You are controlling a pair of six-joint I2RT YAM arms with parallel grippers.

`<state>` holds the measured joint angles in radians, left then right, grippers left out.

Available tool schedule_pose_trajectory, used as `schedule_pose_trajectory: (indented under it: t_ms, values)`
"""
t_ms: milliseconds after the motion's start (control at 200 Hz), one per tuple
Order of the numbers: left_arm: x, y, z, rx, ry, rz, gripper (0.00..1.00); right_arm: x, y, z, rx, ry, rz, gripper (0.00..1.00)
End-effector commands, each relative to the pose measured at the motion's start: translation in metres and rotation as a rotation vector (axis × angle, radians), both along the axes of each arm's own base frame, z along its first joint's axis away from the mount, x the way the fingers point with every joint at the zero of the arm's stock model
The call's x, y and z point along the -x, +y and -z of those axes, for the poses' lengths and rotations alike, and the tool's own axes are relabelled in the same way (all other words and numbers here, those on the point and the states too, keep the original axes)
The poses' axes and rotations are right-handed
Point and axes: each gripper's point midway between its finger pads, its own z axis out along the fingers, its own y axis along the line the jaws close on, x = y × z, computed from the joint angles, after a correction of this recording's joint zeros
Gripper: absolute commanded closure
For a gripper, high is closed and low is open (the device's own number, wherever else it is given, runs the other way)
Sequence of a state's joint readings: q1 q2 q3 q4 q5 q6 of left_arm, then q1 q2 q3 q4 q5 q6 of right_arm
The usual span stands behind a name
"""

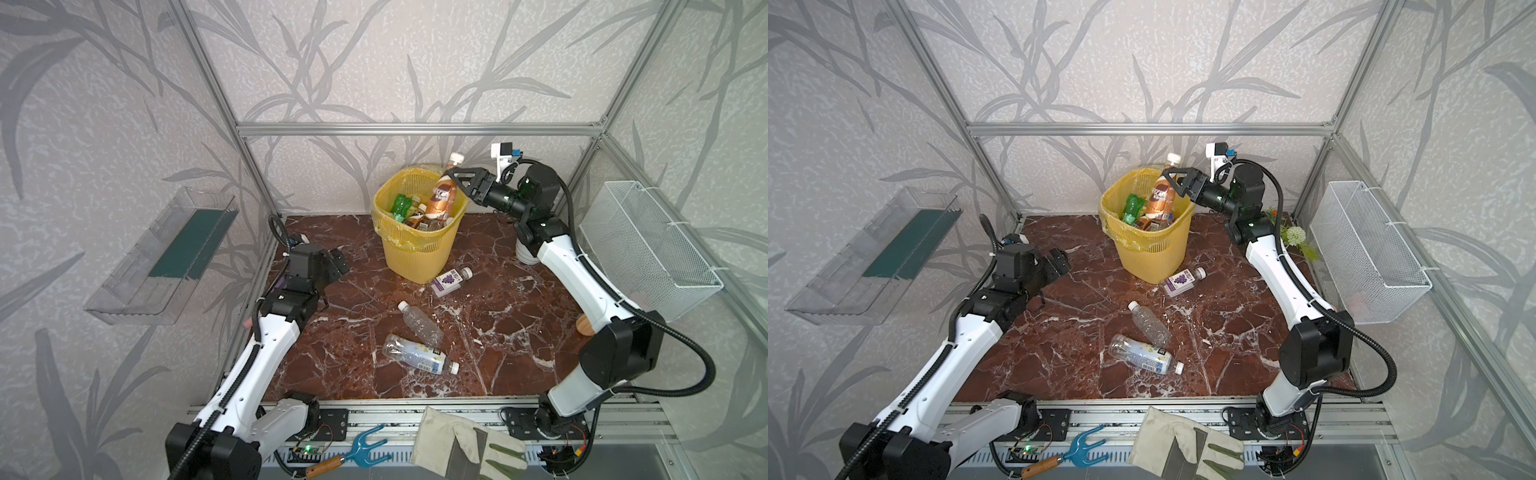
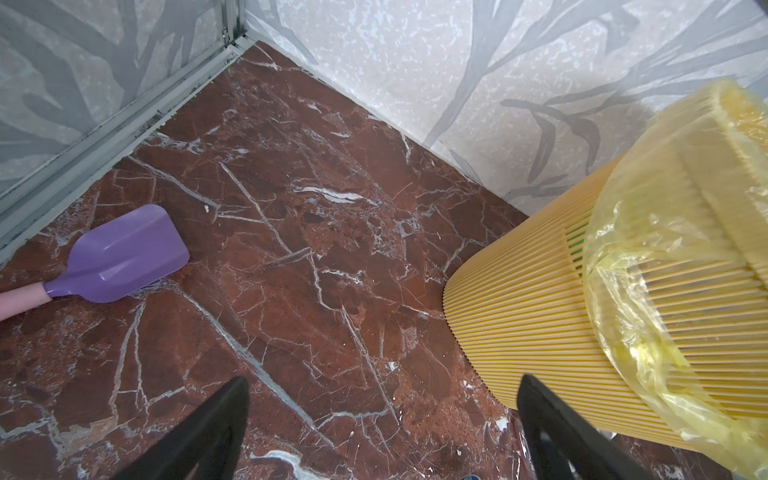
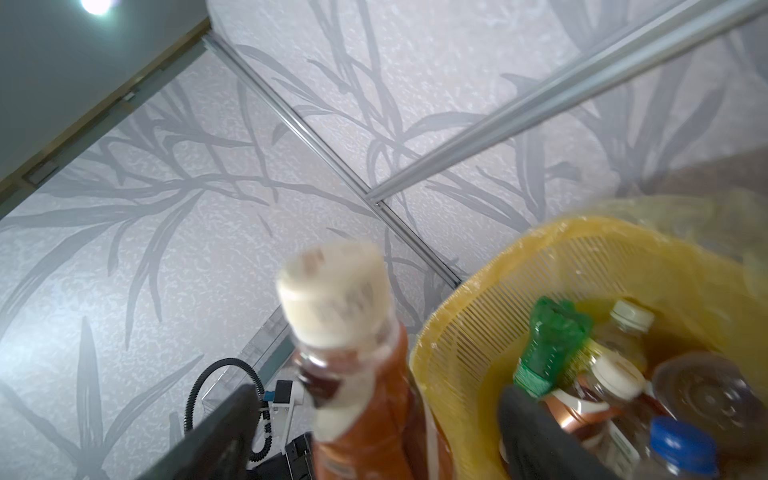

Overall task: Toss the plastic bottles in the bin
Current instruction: 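Lift the coffee-milk bottle with the right gripper and drop it into the yellow bin, then move the right gripper down onto the clear flower-label bottle and grasp it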

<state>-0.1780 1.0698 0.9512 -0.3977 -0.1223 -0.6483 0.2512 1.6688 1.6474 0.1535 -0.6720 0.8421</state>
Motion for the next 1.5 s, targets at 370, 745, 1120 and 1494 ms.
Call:
schedule_pose_trajectory:
  t_ms: [370,745,1120,1494]
  values:
    - [0.004,0.001,-0.007,0.010,0.015,0.001,0.01,0.031,-0.064,-0.025,0.108,-0.075,0.201,0.01]
    - [0.019,0.004,0.009,0.071,0.048,-0.046,0.01,0.111,-0.096,0.115,0.461,-0.057,0.218,0.01]
    - [0.023,0.012,0.031,0.112,0.070,-0.133,0.01,0.186,-0.064,0.214,0.741,0.001,-0.032,0.13]
    - [0.023,0.015,0.042,0.108,0.097,-0.159,0.00,0.233,0.034,0.271,1.005,-0.079,-0.403,0.28]
